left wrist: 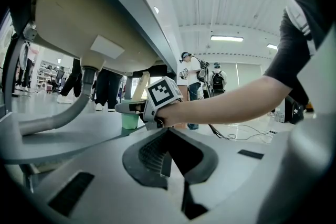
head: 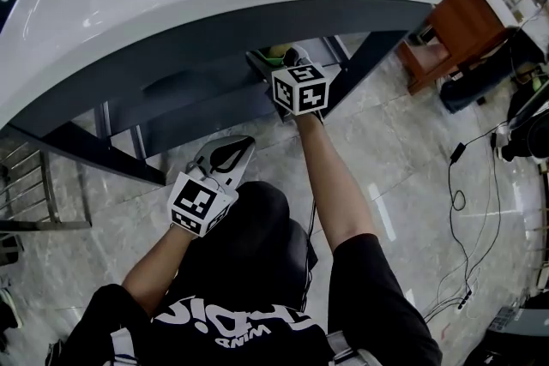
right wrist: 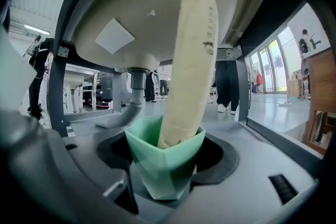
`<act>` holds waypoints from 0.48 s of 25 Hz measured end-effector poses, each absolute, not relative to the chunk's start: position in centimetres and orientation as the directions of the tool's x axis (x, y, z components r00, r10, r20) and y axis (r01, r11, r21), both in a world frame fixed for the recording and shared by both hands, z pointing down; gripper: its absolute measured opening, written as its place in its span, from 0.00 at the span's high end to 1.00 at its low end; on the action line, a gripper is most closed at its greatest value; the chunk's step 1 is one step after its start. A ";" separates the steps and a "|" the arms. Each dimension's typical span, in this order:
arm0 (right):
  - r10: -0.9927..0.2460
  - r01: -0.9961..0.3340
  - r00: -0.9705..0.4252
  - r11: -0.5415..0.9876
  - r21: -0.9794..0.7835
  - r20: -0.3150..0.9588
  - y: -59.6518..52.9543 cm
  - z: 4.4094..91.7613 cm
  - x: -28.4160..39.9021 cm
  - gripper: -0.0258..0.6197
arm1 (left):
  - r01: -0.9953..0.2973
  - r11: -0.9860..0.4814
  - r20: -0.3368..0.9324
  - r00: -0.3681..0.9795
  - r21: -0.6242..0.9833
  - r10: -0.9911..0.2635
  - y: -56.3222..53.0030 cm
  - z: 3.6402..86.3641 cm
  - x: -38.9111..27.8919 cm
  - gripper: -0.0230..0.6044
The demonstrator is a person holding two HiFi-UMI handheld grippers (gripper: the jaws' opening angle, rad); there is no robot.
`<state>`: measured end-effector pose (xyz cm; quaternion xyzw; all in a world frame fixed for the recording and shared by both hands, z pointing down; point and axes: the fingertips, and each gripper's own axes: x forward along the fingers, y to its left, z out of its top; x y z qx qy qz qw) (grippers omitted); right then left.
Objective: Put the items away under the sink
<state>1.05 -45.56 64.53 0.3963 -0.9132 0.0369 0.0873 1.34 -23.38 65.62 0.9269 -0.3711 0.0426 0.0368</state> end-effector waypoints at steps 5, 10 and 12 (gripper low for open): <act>-0.737 -0.747 -0.658 0.665 -0.005 0.158 -45.6 64.3 1.0 0.47 | -0.696 -0.717 0.110 0.716 0.034 -0.690 -23.3 65.6 1.3 0.94; -0.758 -0.769 -0.625 0.639 0.016 0.188 -45.6 66.1 1.7 0.47 | -0.696 -0.717 0.105 0.716 0.031 -0.690 -23.1 65.4 1.7 0.94; -0.786 -0.794 -0.598 0.607 0.011 0.157 -45.7 66.2 2.5 0.47 | -0.696 -0.717 0.107 0.716 0.028 -0.690 -23.1 65.4 1.7 0.94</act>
